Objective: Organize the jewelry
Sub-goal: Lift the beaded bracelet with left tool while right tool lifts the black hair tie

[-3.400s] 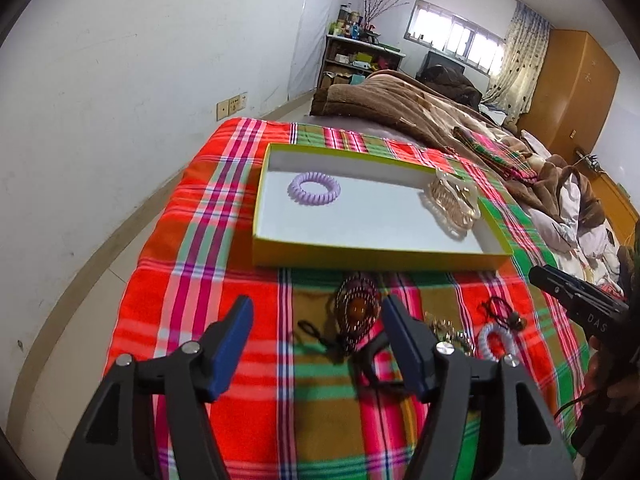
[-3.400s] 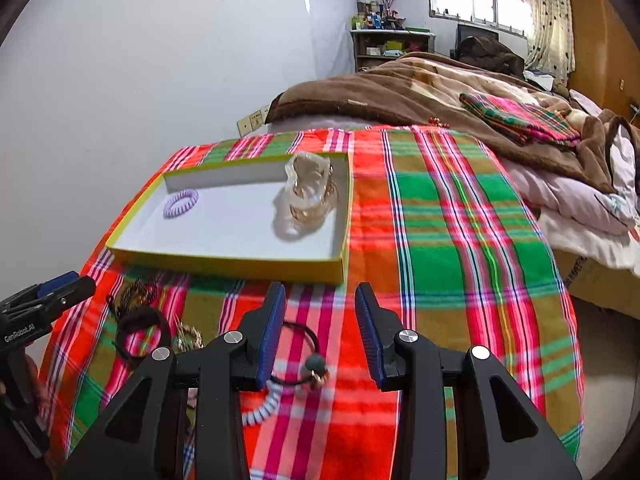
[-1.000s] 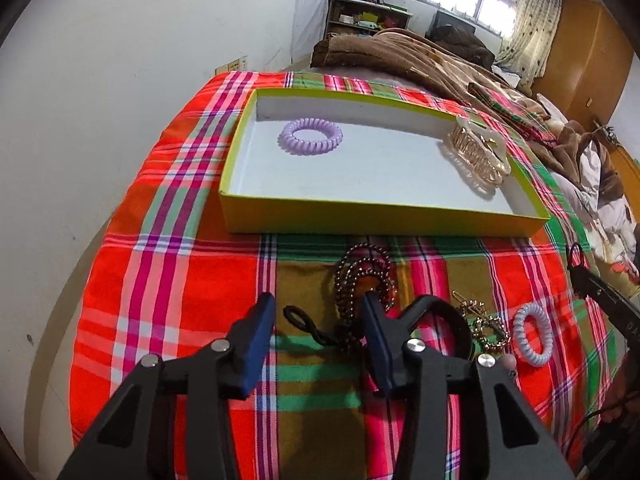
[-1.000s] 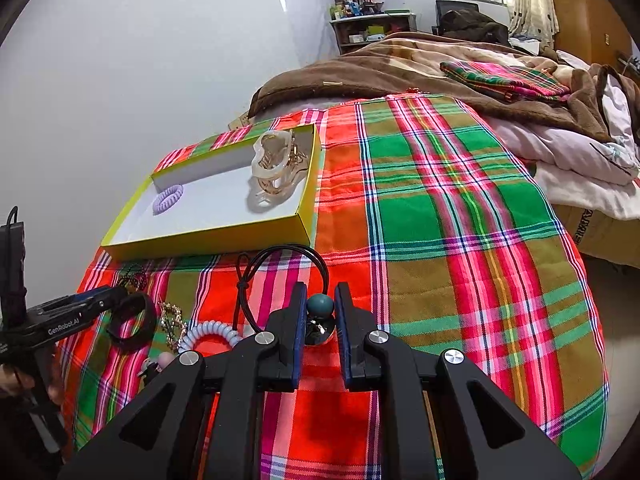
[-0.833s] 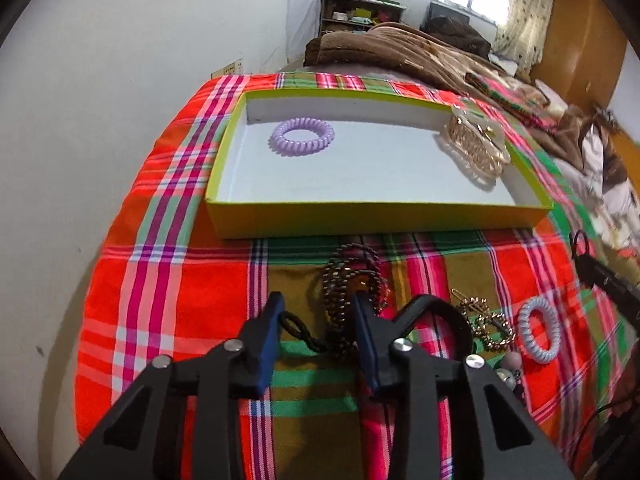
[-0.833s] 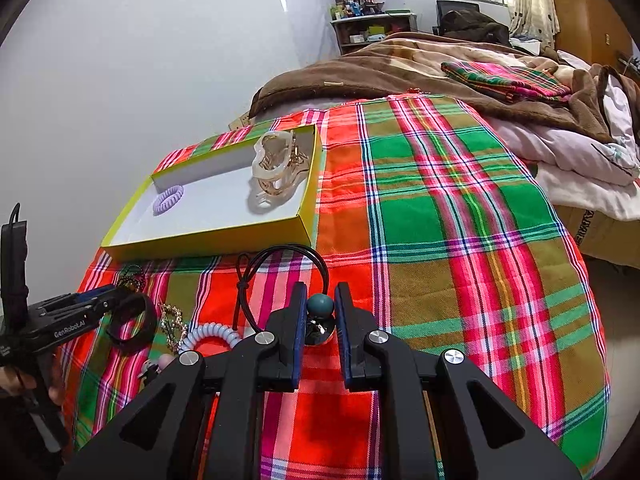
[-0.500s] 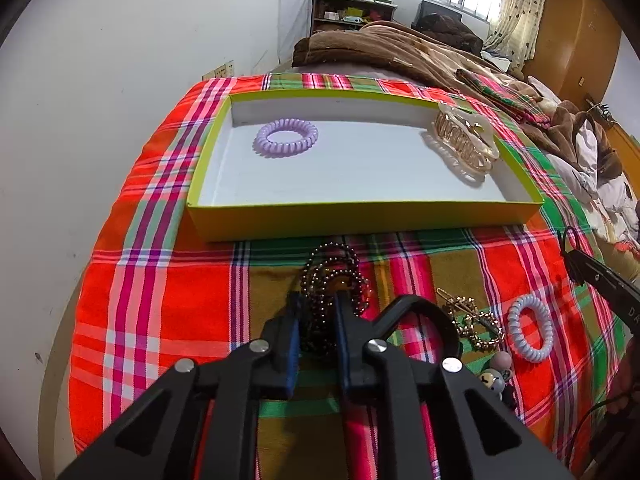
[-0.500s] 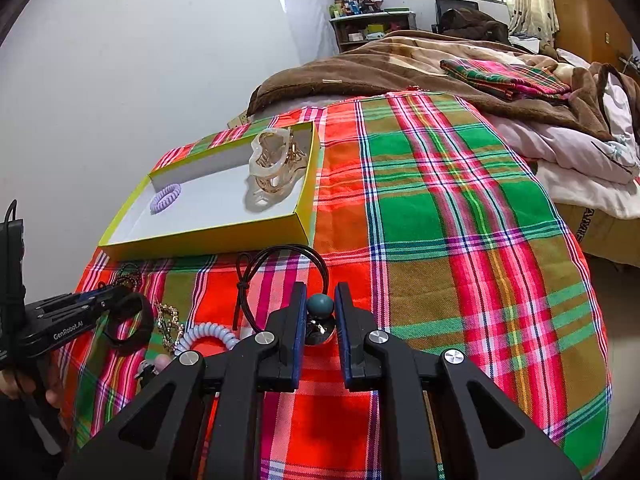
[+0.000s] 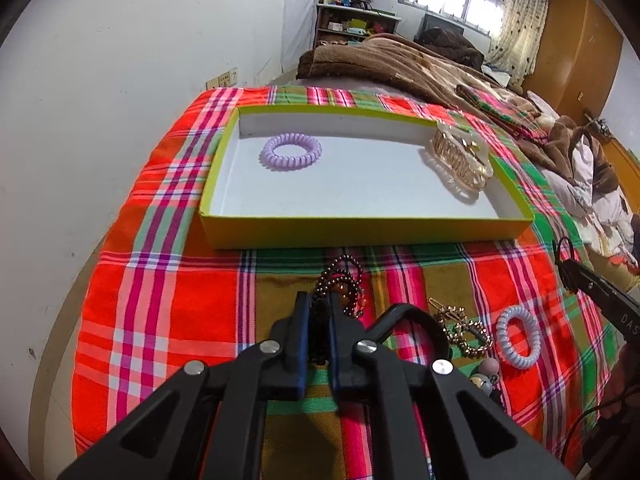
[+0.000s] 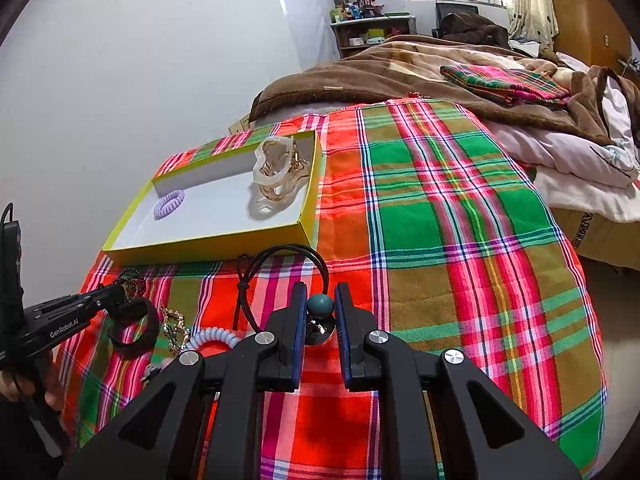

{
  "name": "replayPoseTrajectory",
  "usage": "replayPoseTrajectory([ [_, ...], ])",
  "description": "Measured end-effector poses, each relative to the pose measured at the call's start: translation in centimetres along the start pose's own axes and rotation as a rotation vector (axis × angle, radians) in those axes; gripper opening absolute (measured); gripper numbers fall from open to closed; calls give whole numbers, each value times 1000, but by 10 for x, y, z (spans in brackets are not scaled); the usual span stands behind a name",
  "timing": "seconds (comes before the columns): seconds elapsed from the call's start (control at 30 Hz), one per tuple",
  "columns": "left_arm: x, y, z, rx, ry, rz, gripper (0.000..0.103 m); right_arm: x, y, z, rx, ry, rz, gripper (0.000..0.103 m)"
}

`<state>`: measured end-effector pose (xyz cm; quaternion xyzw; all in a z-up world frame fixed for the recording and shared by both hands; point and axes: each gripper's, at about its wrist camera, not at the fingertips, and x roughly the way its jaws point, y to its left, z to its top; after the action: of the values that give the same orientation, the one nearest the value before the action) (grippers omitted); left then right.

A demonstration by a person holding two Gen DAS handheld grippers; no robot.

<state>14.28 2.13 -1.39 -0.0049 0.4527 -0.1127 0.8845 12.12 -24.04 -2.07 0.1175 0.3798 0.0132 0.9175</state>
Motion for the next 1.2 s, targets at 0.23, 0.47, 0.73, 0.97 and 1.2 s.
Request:
replayPoseTrajectory([
  [0.23,-11,6,4,-13,-25,-8,6,-6,5,5,-11,-16,6,14],
  [0.47,-15,10,8,-1,-23,-4,6,-10,10,12,-21,-32,12,14],
  [0.73,-1,15,-6,8,27,35,27,-6,10,8,-22,-18,15,14],
  [0.97,2,19,-8,5,48,42,39,-4,13,9,-25,-15,17,14],
  [1.2,-5,16,-9,-13,37,-55,44,-1,12,8,-26,-8,15,14],
])
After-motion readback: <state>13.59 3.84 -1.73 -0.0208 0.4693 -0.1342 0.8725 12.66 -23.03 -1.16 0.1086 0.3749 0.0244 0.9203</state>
